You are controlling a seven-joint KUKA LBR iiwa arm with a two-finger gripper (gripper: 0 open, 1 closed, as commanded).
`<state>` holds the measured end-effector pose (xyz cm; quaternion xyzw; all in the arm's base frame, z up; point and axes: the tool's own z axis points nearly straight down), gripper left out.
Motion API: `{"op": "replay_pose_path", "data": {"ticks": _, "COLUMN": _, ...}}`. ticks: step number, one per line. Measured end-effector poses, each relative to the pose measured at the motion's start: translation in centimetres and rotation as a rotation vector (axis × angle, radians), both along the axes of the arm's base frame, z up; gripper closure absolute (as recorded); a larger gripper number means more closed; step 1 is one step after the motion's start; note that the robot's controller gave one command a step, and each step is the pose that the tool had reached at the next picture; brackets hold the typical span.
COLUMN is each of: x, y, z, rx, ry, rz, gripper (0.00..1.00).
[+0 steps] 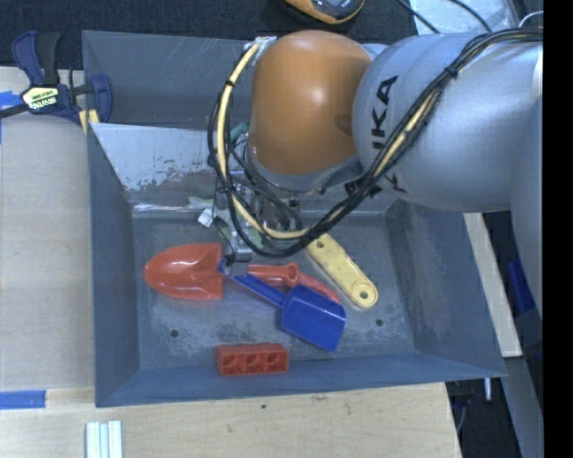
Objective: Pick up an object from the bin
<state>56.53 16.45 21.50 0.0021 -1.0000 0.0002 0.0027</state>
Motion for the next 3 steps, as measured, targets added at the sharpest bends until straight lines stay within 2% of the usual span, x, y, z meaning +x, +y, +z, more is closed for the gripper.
{"op": "replay_pose_path", "data": {"ticks": 1, "x": 0.2, "y": -0.1, "z": 0.5, "rx": 0.002, "ry": -0.009, "rz": -0.004, "gripper": 0.00}}
{"op": "replay_pose_path", "data": {"ticks": 2, "x": 3.3, "y": 1.0, "z": -11.5, "rx": 0.002, "ry": -0.007, "rz": 0.170, "gripper": 0.00}}
{"op": "replay_pose_path", "data": {"ticks": 3, "x": 3.8, "y": 1.4, "z": -5.8, "rx": 0.003, "ry": -0.011, "rz": 0.261, "gripper": 0.00}}
